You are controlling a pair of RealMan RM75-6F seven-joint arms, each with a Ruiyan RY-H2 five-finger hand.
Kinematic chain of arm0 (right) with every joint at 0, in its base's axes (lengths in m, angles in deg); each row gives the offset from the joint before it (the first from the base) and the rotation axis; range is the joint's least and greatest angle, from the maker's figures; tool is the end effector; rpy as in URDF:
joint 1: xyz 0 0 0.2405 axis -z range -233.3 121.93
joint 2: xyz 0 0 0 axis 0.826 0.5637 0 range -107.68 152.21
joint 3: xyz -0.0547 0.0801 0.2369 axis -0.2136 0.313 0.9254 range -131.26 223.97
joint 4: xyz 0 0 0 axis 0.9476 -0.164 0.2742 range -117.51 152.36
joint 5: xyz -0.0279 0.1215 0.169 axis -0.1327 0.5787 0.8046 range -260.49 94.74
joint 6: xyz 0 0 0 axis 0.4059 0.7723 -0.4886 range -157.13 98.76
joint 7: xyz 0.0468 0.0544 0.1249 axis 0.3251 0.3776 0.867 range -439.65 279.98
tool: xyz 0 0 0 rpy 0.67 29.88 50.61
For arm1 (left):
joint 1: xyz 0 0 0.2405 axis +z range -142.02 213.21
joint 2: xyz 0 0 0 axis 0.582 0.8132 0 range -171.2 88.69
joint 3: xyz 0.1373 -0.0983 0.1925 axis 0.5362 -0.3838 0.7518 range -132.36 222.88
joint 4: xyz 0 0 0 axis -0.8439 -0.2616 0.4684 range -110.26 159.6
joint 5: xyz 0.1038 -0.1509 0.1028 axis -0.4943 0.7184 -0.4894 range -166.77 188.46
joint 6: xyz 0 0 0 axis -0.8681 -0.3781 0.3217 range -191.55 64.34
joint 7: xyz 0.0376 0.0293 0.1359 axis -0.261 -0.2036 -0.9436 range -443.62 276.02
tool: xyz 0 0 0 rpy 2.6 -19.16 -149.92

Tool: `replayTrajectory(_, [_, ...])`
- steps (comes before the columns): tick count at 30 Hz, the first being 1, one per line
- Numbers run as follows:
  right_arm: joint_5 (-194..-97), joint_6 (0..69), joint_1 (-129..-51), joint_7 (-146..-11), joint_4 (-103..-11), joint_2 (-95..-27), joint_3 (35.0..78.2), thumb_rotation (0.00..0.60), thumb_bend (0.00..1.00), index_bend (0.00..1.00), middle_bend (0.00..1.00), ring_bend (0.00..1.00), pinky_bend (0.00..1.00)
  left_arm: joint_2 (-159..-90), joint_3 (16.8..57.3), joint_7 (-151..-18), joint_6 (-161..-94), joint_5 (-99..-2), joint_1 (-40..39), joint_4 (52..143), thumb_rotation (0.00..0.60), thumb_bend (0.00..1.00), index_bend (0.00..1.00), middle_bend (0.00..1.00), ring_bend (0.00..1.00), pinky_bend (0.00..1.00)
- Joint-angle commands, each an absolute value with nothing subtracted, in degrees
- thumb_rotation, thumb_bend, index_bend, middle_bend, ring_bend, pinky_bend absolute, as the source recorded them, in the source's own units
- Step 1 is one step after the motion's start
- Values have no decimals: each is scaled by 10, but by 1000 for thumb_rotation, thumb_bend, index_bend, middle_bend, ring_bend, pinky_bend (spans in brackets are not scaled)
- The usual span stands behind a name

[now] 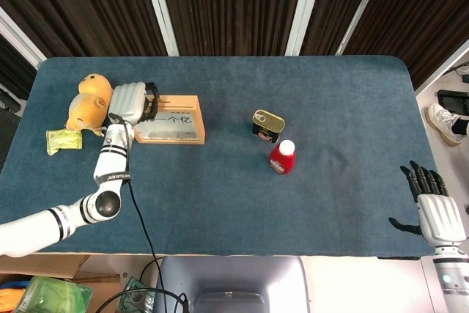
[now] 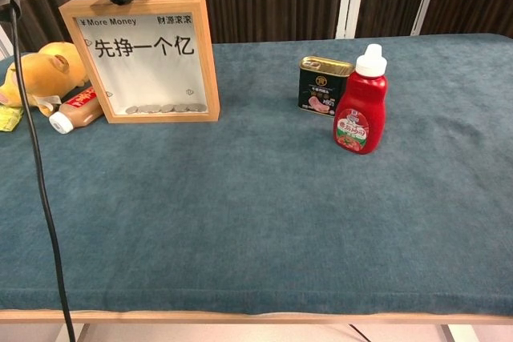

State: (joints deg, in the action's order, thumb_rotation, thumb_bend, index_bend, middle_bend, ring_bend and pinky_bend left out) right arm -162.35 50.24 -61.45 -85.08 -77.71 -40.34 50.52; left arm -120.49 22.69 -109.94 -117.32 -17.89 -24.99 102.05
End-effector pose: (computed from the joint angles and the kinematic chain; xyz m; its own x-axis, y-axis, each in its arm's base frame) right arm -0.3185 -0.1891 0.1588 0.4388 -0.0809 0.8949 -0.8926 0.0758 0.4445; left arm -0.0895 0.4712 0.0988 0.3053 0.0698 0.9497 0.9516 -0.0597 -0.3015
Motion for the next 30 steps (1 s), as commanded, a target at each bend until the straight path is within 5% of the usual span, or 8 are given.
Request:
replayTrajectory(1, [-1624, 503, -614, -850, -777, -403, 505, 600, 156, 0, 0, 0, 27, -1203, 227, -1098, -1174, -180, -249, 1023, 600, 497, 452, 1000, 1000, 1000])
replayTrajectory(10, [-1626, 504, -614, -848, -777, -402, 505, 600, 156, 0, 0, 0, 27, -1198, 224, -1087, -1188, -194, -245, 1036, 600, 496, 443, 1000, 1000, 1000])
replayTrajectory(16, [-1627, 502, -615, -849, -776, -403, 505, 600, 156, 0, 0, 0, 27, -1158, 225, -1034, -1239, -291, -202, 1121, 600, 436, 342, 989, 998, 1000])
replayTrajectory(20, [-1630, 500, -617, -854, -777, -405, 503, 600, 156, 0, 0, 0, 27, -1083, 267, -997, -1286, -405, -129, 1242, 600, 412, 144, 727, 787, 999])
replayTrajectory(23, [-1635, 500, -618, -860, -779, -408, 500, 600, 156, 0, 0, 0, 27, -1030, 328, -948, -1339, -523, -48, 1310, 600, 401, 51, 423, 510, 816])
replayTrajectory(25, [-1639, 498, -618, -866, -781, -410, 497, 600, 156, 0, 0, 0, 27, -1006, 388, -916, -1380, -609, 15, 1325, 600, 393, 11, 182, 313, 542])
replayTrajectory(28, [-1646, 496, -620, -879, -783, -415, 491, 600, 156, 0, 0, 0, 28, -984, 478, -877, -1438, -718, 101, 1307, 600, 375, 0, 14, 52, 231])
replayTrajectory(30, [-1650, 496, -620, -891, -785, -420, 488, 600, 156, 0, 0, 0, 31, -996, 526, -846, -1488, -776, 158, 1266, 600, 371, 0, 0, 1, 105])
